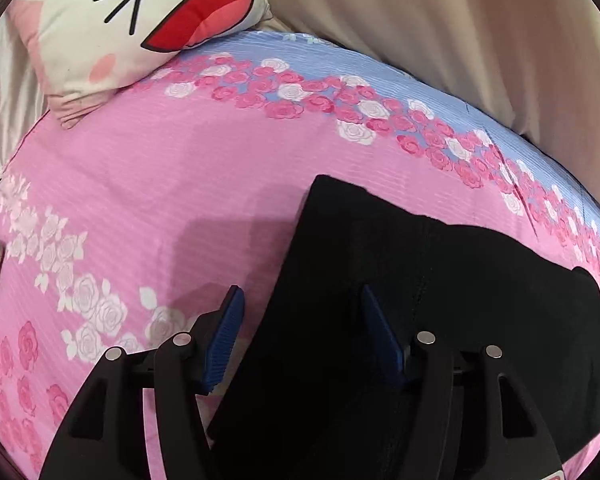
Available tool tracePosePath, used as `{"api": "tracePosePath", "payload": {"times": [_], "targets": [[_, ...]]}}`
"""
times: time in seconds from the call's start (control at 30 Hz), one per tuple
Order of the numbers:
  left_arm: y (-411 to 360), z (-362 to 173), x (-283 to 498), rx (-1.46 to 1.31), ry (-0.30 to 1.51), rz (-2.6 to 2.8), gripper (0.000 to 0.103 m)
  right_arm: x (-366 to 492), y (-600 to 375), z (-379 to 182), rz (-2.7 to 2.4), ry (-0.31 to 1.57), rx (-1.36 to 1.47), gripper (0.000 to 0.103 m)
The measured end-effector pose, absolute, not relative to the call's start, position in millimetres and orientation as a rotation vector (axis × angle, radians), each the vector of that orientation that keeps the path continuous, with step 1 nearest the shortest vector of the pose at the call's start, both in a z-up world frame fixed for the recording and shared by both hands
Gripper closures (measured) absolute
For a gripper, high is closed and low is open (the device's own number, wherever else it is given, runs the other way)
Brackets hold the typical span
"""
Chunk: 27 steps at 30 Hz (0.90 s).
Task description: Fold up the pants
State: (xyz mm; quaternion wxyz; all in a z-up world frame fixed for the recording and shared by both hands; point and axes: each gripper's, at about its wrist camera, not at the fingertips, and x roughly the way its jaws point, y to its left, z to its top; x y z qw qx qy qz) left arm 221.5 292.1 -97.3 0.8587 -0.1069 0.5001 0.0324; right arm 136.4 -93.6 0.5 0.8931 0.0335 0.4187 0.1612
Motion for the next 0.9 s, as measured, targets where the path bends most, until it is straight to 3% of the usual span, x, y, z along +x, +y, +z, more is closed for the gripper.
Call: {"api": "tracePosePath", "payload": {"times": [0.17, 0.23, 0.37, 0.5, 0.6, 0.7, 0.83, 0.9], "targets": [[292.2, -98.3, 212.4, -0.191, 1.027, 0.089, 0.036, 226.5, -37.1, -53.8, 0.334, 1.010, 0.003, 0.063], [294.5, -98.7, 211.6, -0.197, 1.027, 0.094, 0.032, 243.9, -19.3, -58.6, 0.287, 0.950, -0.095, 0.062], [299.2, -99.8, 210.3, -0.205, 1.026, 0.072, 0.031, 233.2, -18.1, -43.5, 0.336, 0.930, -0.024, 0.063], [296.9, -101.9, 210.6, -0.173, 1.011, 0.105, 0.020, 228.4, -16.2, -57.7, 0.320, 0.971, -0.075, 0.064], [303.4, -101.0, 208.7, -0.216, 1.017, 0.092, 0.022, 193.1, -28.8, -38.8, 0.401, 0.946, 0.022, 0.063], [301.2, -97.2, 200.3, -0.183, 1.011, 0.093, 0.023, 155.2, -48.0, -64.0, 0.316, 0.989, -0.114, 0.063], [299.0, -97.0, 192.6, -0.161, 1.013, 0.099, 0.022, 81.2, -118.8, -58.4, 0.278, 0.955, -0.049, 0.063], [296.5, -89.8, 188.3, -0.150, 1.014, 0.131, 0.027, 46.8, -157.0, -44.5, 0.209, 0.935, -0.007, 0.063]]}}
